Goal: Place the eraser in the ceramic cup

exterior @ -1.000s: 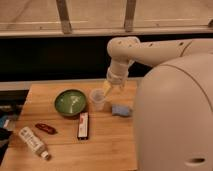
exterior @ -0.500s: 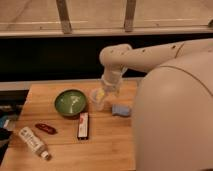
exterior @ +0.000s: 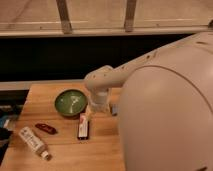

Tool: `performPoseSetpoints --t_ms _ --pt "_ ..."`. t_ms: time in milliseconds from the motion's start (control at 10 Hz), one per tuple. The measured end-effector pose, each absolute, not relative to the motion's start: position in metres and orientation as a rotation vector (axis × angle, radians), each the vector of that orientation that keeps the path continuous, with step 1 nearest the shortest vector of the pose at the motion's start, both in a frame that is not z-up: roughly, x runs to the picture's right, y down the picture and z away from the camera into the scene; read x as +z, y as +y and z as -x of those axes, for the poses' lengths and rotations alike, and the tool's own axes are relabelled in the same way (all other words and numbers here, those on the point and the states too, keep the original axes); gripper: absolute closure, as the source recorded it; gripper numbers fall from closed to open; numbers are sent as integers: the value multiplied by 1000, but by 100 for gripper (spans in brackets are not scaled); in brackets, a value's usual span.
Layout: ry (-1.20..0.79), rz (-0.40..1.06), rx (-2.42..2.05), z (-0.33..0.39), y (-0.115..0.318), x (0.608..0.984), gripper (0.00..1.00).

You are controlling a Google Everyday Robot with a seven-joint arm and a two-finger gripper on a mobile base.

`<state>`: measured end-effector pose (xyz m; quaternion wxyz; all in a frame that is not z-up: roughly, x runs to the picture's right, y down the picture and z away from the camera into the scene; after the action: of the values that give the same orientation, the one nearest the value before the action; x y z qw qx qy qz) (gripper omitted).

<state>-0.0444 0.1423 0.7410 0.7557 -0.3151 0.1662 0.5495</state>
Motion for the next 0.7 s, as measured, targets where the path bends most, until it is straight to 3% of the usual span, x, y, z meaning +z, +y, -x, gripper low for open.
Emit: performPoseSetpoints --t_ms 400,700 --pt "366 688 1191 47 146 742 38" --pt "349 701 1131 93 152 743 38"
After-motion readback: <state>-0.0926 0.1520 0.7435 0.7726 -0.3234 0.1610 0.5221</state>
